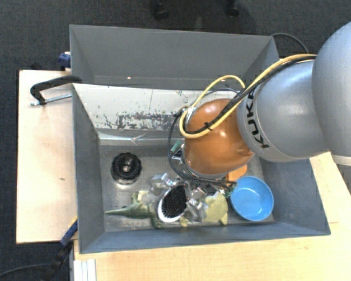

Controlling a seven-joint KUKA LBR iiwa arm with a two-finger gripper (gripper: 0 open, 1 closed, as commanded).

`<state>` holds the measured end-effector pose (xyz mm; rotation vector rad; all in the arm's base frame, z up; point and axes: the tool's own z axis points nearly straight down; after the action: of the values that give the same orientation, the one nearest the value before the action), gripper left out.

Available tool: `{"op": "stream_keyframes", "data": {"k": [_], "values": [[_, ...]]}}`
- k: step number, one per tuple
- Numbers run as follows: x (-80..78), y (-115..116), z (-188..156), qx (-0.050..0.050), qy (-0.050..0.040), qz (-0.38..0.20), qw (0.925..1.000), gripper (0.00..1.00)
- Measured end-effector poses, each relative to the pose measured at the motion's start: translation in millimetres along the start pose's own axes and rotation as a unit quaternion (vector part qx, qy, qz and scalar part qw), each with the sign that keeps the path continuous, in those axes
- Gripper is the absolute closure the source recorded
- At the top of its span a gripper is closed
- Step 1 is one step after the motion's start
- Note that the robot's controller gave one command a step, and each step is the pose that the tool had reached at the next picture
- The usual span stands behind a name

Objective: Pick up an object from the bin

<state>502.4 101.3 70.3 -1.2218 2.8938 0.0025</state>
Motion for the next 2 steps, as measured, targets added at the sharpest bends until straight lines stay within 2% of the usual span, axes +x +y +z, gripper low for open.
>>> {"op": "stream_keyframes", "data": {"k": [1,2], "values": [[-0.1,-1,-1,0.001,-0.0008,0.001,1.0,1.0],[-13.5,10,-115,0.003,-0.0056,-0.001,1.0,1.0]]}}
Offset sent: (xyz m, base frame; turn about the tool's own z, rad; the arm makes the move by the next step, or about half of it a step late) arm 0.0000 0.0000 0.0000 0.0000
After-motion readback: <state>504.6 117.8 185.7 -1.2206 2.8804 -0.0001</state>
